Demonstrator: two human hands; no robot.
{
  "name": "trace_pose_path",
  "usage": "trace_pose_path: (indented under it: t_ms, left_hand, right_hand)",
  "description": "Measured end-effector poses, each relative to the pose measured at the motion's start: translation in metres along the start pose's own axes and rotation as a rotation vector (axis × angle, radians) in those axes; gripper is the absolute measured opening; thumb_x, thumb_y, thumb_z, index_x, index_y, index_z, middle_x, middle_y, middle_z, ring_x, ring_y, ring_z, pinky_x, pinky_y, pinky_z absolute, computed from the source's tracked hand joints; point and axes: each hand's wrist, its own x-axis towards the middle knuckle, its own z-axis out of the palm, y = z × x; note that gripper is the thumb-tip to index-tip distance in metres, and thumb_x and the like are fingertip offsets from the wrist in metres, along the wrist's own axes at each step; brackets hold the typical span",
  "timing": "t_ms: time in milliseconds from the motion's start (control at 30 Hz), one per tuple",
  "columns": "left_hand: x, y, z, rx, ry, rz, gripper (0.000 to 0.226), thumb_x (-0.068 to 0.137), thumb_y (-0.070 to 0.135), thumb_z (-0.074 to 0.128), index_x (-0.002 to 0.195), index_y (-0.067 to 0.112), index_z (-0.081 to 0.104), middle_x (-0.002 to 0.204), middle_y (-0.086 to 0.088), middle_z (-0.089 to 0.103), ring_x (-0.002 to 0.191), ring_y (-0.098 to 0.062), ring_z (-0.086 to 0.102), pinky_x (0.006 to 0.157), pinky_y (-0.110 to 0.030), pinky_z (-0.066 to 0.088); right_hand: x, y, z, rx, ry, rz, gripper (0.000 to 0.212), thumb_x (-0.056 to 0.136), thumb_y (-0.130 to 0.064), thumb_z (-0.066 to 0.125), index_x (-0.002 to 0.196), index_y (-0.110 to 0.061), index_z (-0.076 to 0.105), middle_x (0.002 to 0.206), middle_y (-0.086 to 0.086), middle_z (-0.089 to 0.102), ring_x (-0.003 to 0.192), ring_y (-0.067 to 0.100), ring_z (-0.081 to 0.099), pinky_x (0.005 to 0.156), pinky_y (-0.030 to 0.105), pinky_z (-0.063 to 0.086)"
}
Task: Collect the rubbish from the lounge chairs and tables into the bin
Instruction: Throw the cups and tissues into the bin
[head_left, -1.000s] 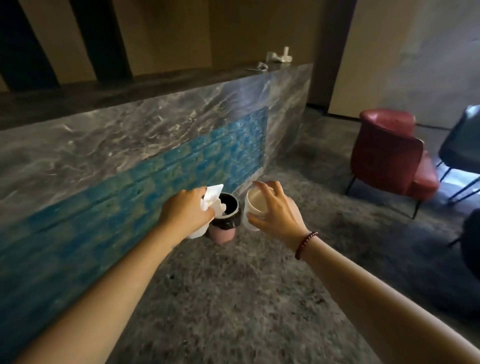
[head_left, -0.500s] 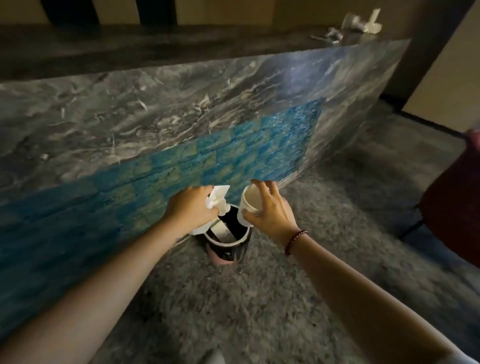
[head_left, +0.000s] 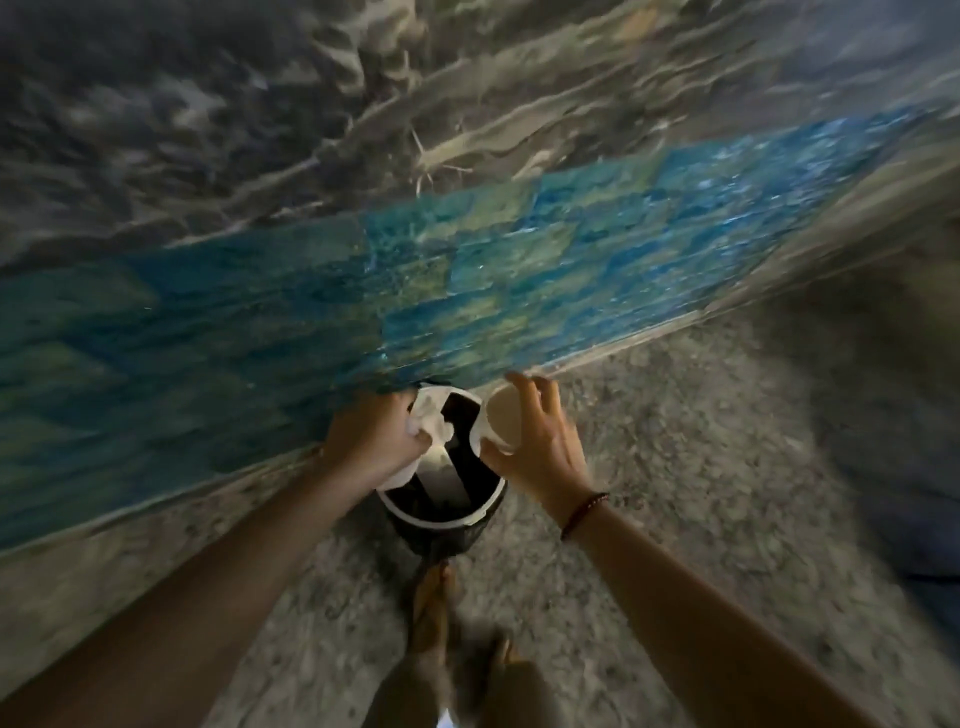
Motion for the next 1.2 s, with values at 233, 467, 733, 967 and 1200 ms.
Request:
trace_pose_path:
  t_ms: [233,467,733,967,1200]
  left_hand:
    - [0.073,-0.033,0.111,-0.096,-0.018,-0.33,0.031,0.078,0.035,0.063,0.095,0.008,0.061,0.082,-0.015,0.067,0.076,-0.03,0.062,0.061,-0.031,0.045]
    - [0.104,-0.046,0.198,-0.156,0.016,-0.507,0.047,0.08,0.04,0.062,0.114,0.011,0.052,0.107,-0.011,0.063,0.099,-0.03,0.059,0.067,-0.029,0.035]
    - [0.099,-0.03,0.186,-0.239,0.039,-0.561,0.044,0.077,0.032,0.061,0.117,0.019,0.051,0.114,-0.004,0.06,0.106,-0.025,0.056,0.082,-0.036,0.047]
    - [0.076,-0.012,0.104,-0.275,0.203,-0.597,0.026,0.083,0.032,0.057,0.105,0.02,0.057,0.108,-0.002,0.064,0.097,-0.022,0.059,0.082,-0.037,0.048]
    - [-0.034,-0.048,-0.006,-0.208,0.454,-0.724,0.037,0.077,0.029,0.063,0.111,0.016,0.056,0.111,-0.01,0.063,0.103,-0.028,0.059,0.085,-0.039,0.048]
  right_hand:
    - [0.073,0.089,0.107,0.01,-0.212,0.001,0.078,0.066,-0.032,0.075,0.132,-0.018,0.035,0.13,0.01,0.038,0.105,0.034,0.052,0.079,0.038,0.05]
    - [0.098,0.145,0.172,0.035,-0.374,-0.107,0.076,0.069,-0.036,0.07,0.132,-0.013,0.034,0.133,0.012,0.039,0.112,0.035,0.05,0.084,0.043,0.048]
    - [0.095,0.148,0.147,0.04,-0.412,-0.21,0.066,0.069,-0.027,0.069,0.126,-0.011,0.041,0.124,0.013,0.047,0.111,0.033,0.05,0.084,0.051,0.048]
    - [0.097,0.079,0.113,0.056,-0.435,-0.43,0.062,0.071,-0.03,0.067,0.126,-0.012,0.044,0.12,0.011,0.053,0.108,0.03,0.051,0.088,0.045,0.046]
    - [0.083,-0.066,0.091,0.098,-0.539,-0.767,0.062,0.077,-0.032,0.065,0.13,-0.015,0.039,0.127,0.01,0.049,0.115,0.03,0.047,0.095,0.044,0.041]
